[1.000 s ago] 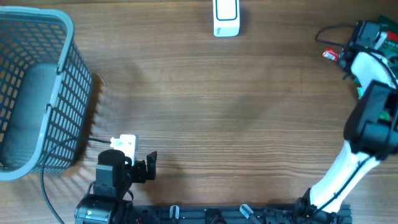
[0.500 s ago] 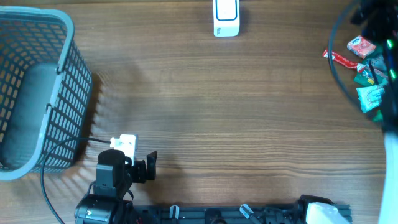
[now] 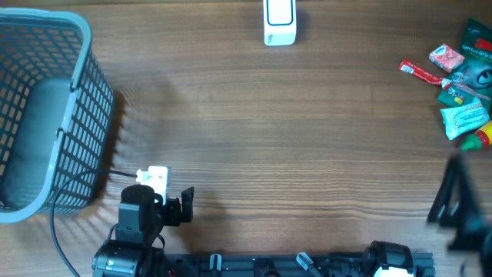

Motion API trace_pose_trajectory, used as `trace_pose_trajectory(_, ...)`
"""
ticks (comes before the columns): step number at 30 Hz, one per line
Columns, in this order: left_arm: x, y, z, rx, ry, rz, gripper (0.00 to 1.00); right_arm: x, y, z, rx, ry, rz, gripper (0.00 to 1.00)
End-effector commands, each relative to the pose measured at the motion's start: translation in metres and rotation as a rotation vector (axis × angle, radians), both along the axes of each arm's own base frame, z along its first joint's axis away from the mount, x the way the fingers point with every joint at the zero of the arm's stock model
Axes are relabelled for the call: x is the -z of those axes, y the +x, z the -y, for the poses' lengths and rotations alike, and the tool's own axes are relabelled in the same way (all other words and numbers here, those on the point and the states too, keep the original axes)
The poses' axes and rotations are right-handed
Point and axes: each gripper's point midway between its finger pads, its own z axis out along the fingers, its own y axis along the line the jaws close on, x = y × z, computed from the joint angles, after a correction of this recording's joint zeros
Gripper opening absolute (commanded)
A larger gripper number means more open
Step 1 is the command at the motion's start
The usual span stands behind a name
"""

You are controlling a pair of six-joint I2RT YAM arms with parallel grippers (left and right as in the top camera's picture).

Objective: Scan the item barcode

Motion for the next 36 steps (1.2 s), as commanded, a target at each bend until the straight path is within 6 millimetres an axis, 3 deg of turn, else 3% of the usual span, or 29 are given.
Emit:
trace_pose_trajectory(1,0.0,0.0,-0.001,-0.003,0.006,0.003,1.0,0.021,-0.041,-0.01,-0.025,-0.146,0.003,1.0)
trace_pose_trajectory(9,0.0,0.0,-0.001,-0.003,0.006,0.003,1.0,0.038,-0.097,-0.042,-0.141,-0.254,0.146,1.0)
trace_pose_trajectory(15,0.0,0.0,-0.001,-0.003,0.006,0.003,1.0,0.087,-0.122,-0.062,-0.284,-0.379,0.062,1.0)
trace_pose_trajectory(17,0.0,0.0,-0.001,-0.003,0.006,0.003,1.0,0.087,-0.125,-0.061,-0.318,-0.404,0.071,1.0)
trace_pose_trajectory(23,0.0,0.0,-0.001,-0.003,0.006,0.003,1.0,0.091,-0.128,-0.014,-0.179,-0.355,0.024,1.0)
trace_pose_trajectory(27,0.0,0.0,-0.001,-0.003,0.006,0.003,1.0,0.094,-0.135,-0.038,-0.348,-0.412,0.06,1.0)
trace_pose_trajectory(32,0.0,0.0,-0.001,-0.003,0.006,0.003,1.0,0.09,-0.119,-0.048,-0.388,-0.385,0.121,1.0)
trace_pose_trajectory(36,0.0,0.0,-0.001,-0.003,0.006,0.003,1.0,0.102,-0.077,-0.067,-0.499,-0.365,0.125,1.0)
